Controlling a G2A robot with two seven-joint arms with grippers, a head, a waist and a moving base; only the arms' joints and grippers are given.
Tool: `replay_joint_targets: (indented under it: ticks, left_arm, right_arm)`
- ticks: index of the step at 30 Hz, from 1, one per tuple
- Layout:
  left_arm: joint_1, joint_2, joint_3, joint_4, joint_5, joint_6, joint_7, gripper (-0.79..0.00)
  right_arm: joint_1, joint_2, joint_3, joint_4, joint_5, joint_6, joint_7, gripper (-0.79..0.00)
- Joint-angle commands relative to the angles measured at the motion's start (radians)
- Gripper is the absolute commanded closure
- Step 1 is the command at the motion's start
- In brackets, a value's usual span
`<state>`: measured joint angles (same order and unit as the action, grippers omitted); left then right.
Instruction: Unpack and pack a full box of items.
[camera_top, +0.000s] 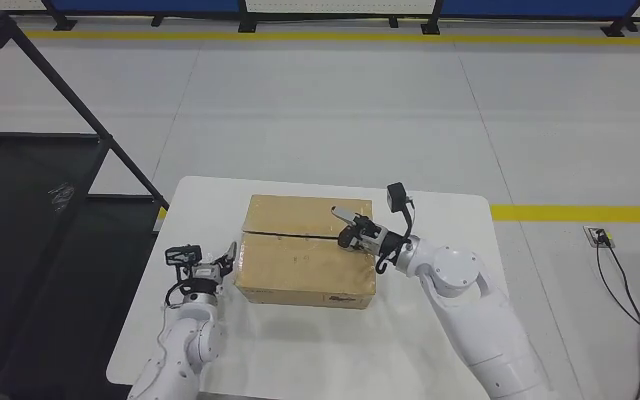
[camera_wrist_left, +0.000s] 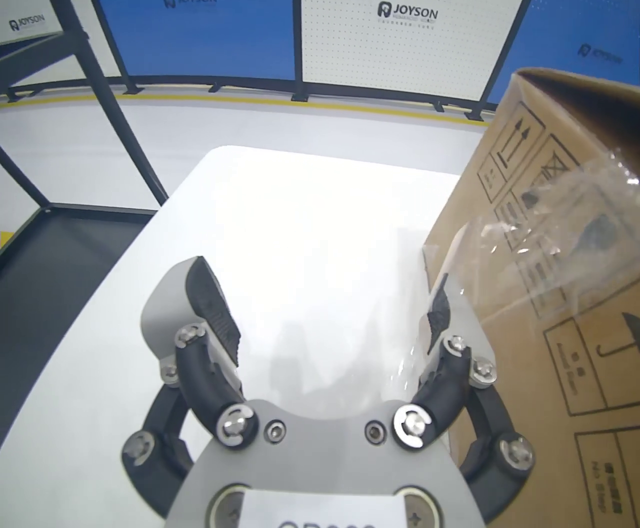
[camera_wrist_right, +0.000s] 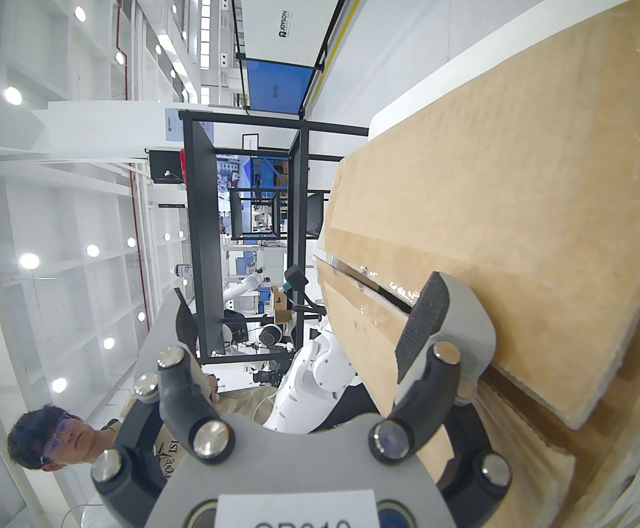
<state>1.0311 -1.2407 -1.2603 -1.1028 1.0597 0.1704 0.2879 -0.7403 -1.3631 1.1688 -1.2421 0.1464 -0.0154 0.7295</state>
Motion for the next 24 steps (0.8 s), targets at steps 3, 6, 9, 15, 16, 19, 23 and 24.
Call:
replay_joint_targets:
  ticks: [3, 6, 9, 15, 16, 19, 23, 24]
  left_arm:
    - [0.005, -0.004, -0.026, -0.019, -0.035, 0.038, 0.005, -0.785]
    - [0.003, -0.008, -0.044, -0.024, -0.083, 0.033, -0.030, -0.785]
    - [-0.003, -0.010, -0.051, -0.019, -0.098, 0.024, -0.053, -0.785]
    - [-0.012, -0.017, -0.055, 0.004, -0.112, 0.029, -0.068, -0.785]
    - [-0.015, -0.019, -0.057, 0.008, -0.122, 0.035, -0.075, -0.785]
    - [-0.028, -0.024, -0.062, 0.030, -0.153, 0.042, -0.105, -0.785]
    - [-0.050, -0.030, -0.064, 0.062, -0.182, 0.041, -0.134, -0.785]
    - [-0.053, -0.031, -0.063, 0.067, -0.181, 0.039, -0.132, -0.785]
  right_arm:
    - [0.004, 0.000, -0.003, 0.008, 0.007, -0.003, 0.002, -0.785]
    - [0.007, 0.000, -0.005, 0.012, 0.009, -0.006, 0.002, -0.785]
    - [0.012, 0.000, -0.008, 0.017, 0.012, -0.005, 0.004, -0.785]
    - [0.019, -0.001, -0.017, 0.021, 0.012, -0.003, 0.005, -0.785]
    - [0.020, -0.001, -0.017, 0.022, 0.013, -0.002, 0.005, -0.785]
    - [0.021, -0.001, -0.020, 0.021, 0.011, 0.000, 0.004, -0.785]
    - [0.021, 0.000, -0.021, 0.020, 0.011, 0.001, 0.003, -0.785]
    - [0.020, 0.000, -0.021, 0.019, 0.012, 0.001, 0.003, -0.785]
